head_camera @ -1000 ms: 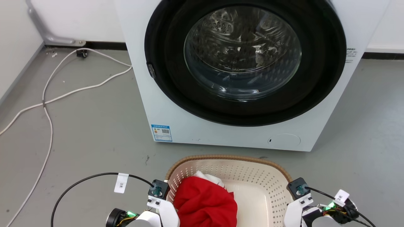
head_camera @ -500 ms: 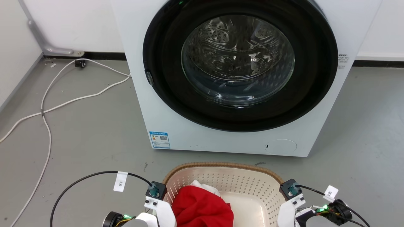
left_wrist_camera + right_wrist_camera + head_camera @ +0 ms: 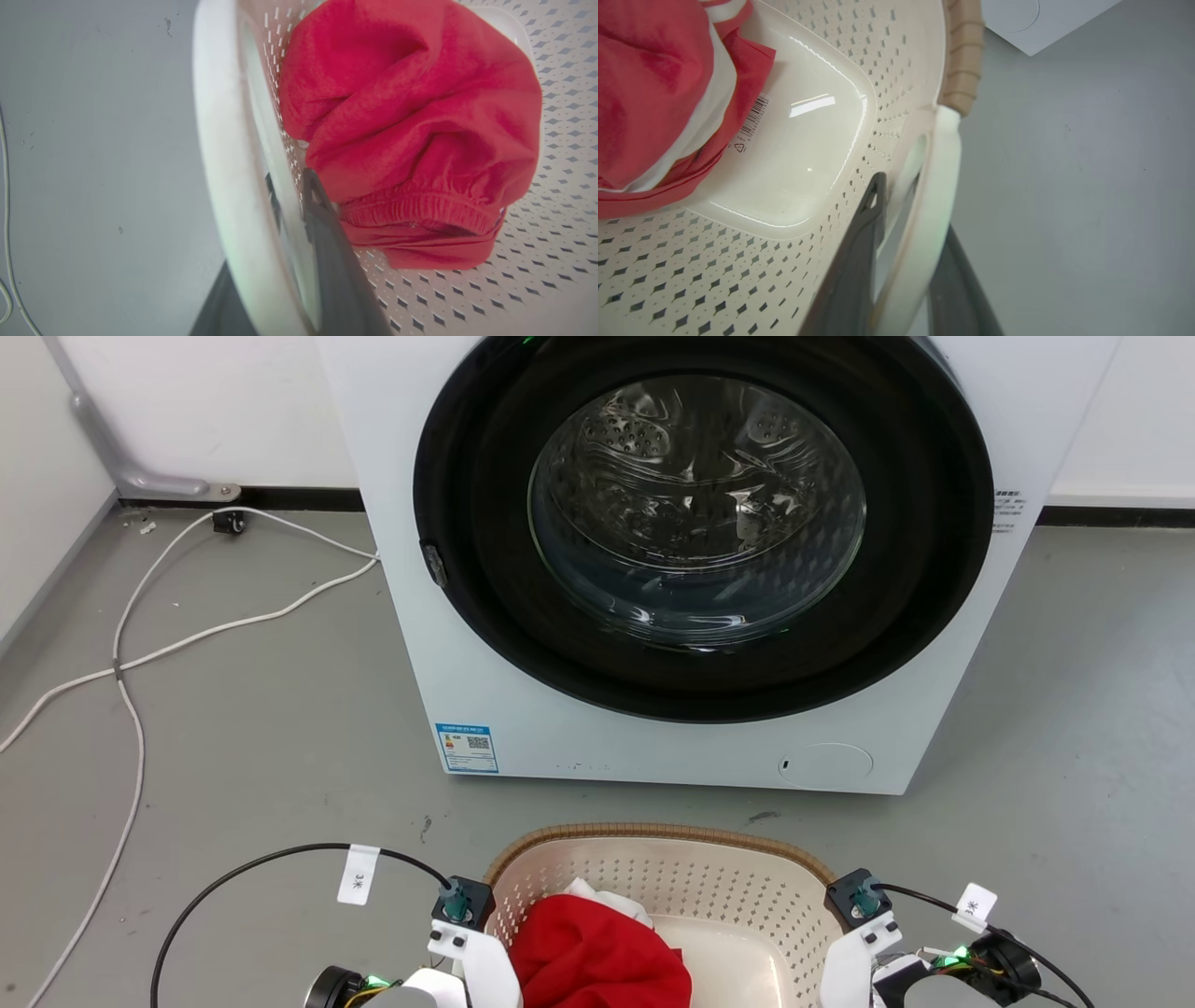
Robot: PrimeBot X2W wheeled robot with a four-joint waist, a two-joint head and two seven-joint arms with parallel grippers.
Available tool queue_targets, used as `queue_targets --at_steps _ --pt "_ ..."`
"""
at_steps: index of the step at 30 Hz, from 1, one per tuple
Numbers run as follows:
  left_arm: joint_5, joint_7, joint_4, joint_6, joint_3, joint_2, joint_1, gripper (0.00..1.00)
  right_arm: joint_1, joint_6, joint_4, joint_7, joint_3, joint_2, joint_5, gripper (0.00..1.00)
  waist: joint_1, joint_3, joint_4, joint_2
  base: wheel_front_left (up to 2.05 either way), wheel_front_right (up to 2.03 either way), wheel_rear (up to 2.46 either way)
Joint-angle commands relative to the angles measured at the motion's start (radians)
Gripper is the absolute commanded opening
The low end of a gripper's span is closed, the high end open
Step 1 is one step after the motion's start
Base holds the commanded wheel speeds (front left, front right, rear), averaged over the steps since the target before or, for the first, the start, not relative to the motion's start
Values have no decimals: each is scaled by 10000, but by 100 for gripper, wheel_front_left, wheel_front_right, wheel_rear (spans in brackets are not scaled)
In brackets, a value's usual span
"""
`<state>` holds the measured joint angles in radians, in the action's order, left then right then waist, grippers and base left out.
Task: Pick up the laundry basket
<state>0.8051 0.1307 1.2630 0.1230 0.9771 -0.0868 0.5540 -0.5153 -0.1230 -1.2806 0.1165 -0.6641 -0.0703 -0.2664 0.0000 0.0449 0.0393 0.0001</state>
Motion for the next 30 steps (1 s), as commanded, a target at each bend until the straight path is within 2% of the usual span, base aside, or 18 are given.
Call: queue_targets --at_steps 1,30 --pt "45 -100 -253 120 77 205 209 0 -96 -139 41 36 -252 167 -39 0 0 -2 -12 -1 0 0 0" --pt "830 -50 -293 122 894 120 390 0 -259 -139 55 26 -1946 -48 -1794 0 0 -82 13 -1 0 0 0"
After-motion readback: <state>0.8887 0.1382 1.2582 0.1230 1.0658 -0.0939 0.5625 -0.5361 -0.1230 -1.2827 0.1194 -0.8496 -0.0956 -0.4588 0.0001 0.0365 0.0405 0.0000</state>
